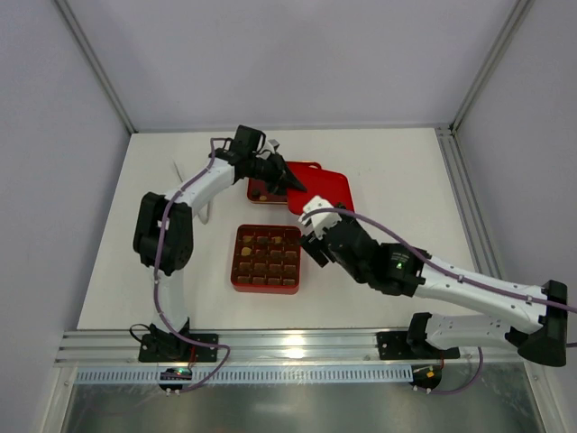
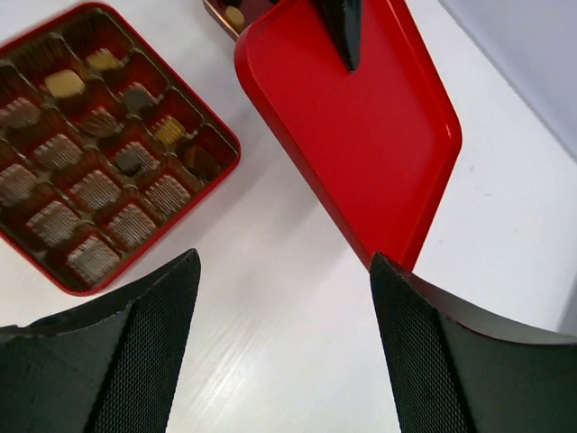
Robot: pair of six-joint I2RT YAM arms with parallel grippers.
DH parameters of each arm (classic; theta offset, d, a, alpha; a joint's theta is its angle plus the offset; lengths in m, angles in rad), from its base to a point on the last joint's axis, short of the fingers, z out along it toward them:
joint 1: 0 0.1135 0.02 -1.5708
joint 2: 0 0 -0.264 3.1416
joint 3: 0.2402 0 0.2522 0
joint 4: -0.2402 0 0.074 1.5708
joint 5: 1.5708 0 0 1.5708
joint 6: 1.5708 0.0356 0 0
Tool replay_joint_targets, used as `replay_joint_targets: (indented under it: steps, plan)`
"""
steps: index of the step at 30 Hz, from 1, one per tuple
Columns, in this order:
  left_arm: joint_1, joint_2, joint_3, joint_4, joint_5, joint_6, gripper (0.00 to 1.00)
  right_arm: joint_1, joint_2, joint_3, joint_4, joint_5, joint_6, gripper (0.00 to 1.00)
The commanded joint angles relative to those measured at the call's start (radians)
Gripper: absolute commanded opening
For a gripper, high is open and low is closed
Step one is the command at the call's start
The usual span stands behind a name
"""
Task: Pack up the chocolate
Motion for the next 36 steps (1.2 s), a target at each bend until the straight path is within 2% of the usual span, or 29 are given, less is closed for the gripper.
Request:
replay_joint_targets:
  steps: [1, 3, 7, 16, 21, 24, 30, 32, 36]
  plan:
    - [-0.017, -0.093, 0.001, -0.005, 0.085, -0.050, 0.00, 0.062, 0.076, -0.014, 0.117, 0.222, -0.220, 0.77]
    - [-0.014, -0.116, -0.006, -0.008, 0.085, -0.048, 0.00, 0.068, 0.101, -0.029, 0.146, 0.276, -0.276, 0.77]
    - [-0.014, -0.153, -0.057, -0.008, 0.093, -0.036, 0.00, 0.073, 0.154, -0.057, 0.279, 0.290, -0.428, 0.77]
    - [-0.014, -0.218, -0.109, -0.011, 0.122, -0.018, 0.00, 0.073, 0.263, -0.013, 0.355, 0.322, -0.594, 0.72]
    - [-0.010, -0.237, -0.124, -0.038, 0.128, 0.013, 0.00, 0.088, 0.257, -0.031, 0.399, 0.359, -0.667, 0.60]
    - [-0.010, -0.243, -0.130, -0.040, 0.141, 0.018, 0.00, 0.096, 0.262, -0.033, 0.405, 0.371, -0.680, 0.49]
    - [-0.010, -0.271, -0.137, -0.040, 0.164, 0.021, 0.00, 0.096, 0.283, -0.040, 0.444, 0.387, -0.700, 0.40]
    - [-0.011, -0.283, -0.144, -0.040, 0.168, 0.027, 0.00, 0.096, 0.285, -0.051, 0.488, 0.400, -0.719, 0.33]
    - [-0.010, -0.298, -0.150, -0.040, 0.178, 0.035, 0.04, 0.096, 0.297, -0.040, 0.491, 0.433, -0.726, 0.12]
